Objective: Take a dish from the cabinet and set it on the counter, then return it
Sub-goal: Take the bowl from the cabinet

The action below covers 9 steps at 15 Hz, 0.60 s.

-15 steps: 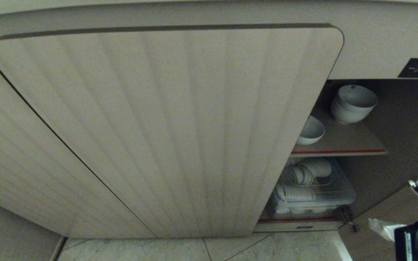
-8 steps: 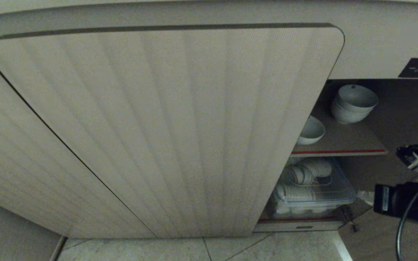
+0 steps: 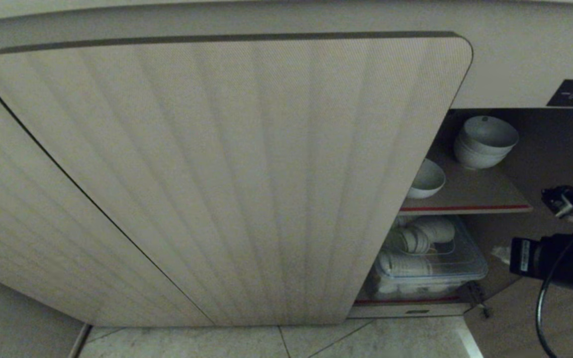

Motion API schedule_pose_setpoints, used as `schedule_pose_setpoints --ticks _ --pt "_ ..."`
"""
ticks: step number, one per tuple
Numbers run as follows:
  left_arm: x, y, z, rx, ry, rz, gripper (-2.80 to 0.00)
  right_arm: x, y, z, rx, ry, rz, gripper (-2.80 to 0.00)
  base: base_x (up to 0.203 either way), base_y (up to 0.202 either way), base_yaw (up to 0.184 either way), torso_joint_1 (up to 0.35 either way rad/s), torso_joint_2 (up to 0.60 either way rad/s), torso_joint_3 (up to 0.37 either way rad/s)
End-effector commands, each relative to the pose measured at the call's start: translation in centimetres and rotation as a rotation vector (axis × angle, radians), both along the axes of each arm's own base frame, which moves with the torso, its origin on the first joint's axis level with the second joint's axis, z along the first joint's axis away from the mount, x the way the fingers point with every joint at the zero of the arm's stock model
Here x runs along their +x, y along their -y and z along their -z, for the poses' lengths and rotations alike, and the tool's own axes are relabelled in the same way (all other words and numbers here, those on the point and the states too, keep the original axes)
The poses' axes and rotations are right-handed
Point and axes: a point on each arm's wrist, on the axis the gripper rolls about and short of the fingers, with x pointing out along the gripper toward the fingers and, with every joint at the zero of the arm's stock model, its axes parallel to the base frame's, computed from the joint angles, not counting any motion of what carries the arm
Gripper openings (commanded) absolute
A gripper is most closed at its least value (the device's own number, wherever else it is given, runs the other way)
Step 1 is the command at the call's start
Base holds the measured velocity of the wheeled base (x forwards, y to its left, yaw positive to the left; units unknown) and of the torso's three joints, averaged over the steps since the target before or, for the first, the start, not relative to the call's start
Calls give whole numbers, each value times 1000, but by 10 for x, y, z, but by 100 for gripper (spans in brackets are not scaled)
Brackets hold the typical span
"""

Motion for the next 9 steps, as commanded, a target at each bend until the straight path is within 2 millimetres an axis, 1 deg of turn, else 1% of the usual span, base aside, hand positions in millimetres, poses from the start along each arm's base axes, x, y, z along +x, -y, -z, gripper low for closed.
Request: schedule_pose_setpoints --ticks 1,3,9 --pt "0 0 0 -1 0 2 -280 6 0 1 -69 19 -47 -280 0 0 0 0 0 0" --pt "0 0 0 0 1 0 -280 15 0 -1 -120 68 -79 -280 0 0 0 0 0 0" --pt "0 0 0 -1 0 1 -280 21 0 -9 -213 143 -128 -280 0 0 0 0 0 0"
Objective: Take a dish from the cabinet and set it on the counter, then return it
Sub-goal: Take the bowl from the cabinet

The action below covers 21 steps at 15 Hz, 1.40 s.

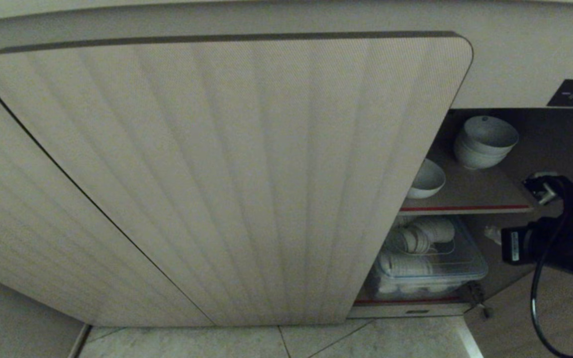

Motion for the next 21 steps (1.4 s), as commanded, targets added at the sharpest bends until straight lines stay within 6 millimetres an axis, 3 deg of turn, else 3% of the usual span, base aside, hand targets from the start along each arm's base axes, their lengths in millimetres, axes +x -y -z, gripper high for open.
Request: schedule_pose_setpoints --ticks 1,5,21 --pt "0 0 0 0 0 0 -280 4 -1 -6 -7 21 -6 -280 0 0 0 0 0 0" --pt "0 0 0 0 0 -1 -280 13 0 -18 -1 70 1 -280 0 0 0 0 0 0" --pt "0 0 0 -1 1 -1 -280 23 -4 -15 110 129 39 -280 0 0 0 0 0 0"
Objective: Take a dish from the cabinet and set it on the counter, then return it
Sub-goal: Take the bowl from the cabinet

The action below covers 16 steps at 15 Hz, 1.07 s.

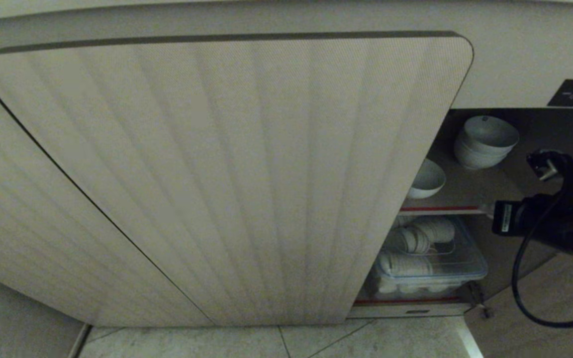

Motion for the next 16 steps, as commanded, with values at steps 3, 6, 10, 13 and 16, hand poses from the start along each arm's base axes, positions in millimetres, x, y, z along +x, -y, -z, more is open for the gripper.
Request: schedule_pose_setpoints --ticks 3,6,10,13,16 --pt "0 0 0 0 1 -1 -280 4 -1 0 3 10 -2 -280 0 0 0 0 0 0" --pt "0 0 0 0 1 2 -280 5 -1 -2 0 18 -4 -280 0 0 0 0 0 0" --pt "0 0 0 0 1 -1 -280 6 0 -2 -7 15 -3 -280 0 0 0 0 0 0" --pt "0 0 0 0 2 0 -280 9 0 -3 -20 19 -5 -280 0 0 0 0 0 0" --pt "0 0 0 0 0 0 -280 9 1 -4 -72 27 -21 -280 0 0 0 0 0 0"
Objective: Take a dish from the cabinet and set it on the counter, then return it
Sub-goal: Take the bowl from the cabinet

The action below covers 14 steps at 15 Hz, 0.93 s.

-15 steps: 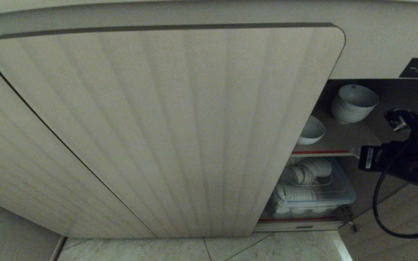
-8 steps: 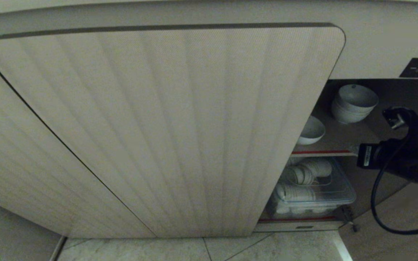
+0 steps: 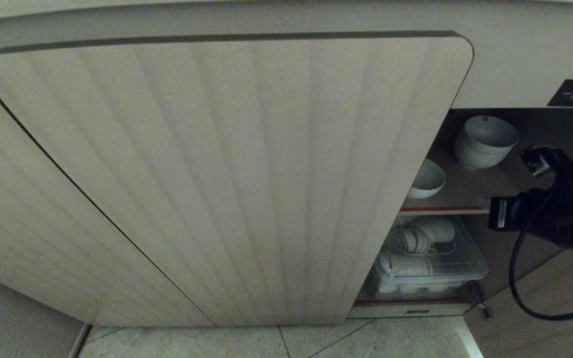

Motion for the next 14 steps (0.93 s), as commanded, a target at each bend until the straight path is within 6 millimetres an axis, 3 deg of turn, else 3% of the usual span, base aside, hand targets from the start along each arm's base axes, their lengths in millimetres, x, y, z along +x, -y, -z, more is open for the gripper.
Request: schedule_pose_setpoints --ticks 1,14 --pt "0 0 0 -1 0 0 -280 0 0 -1 -4 5 -3 0 0 0 0 0 0 0" --pt "0 0 0 -2 0 -1 -280 -1 2 -2 9 3 6 0 0 0 0 0 0 0"
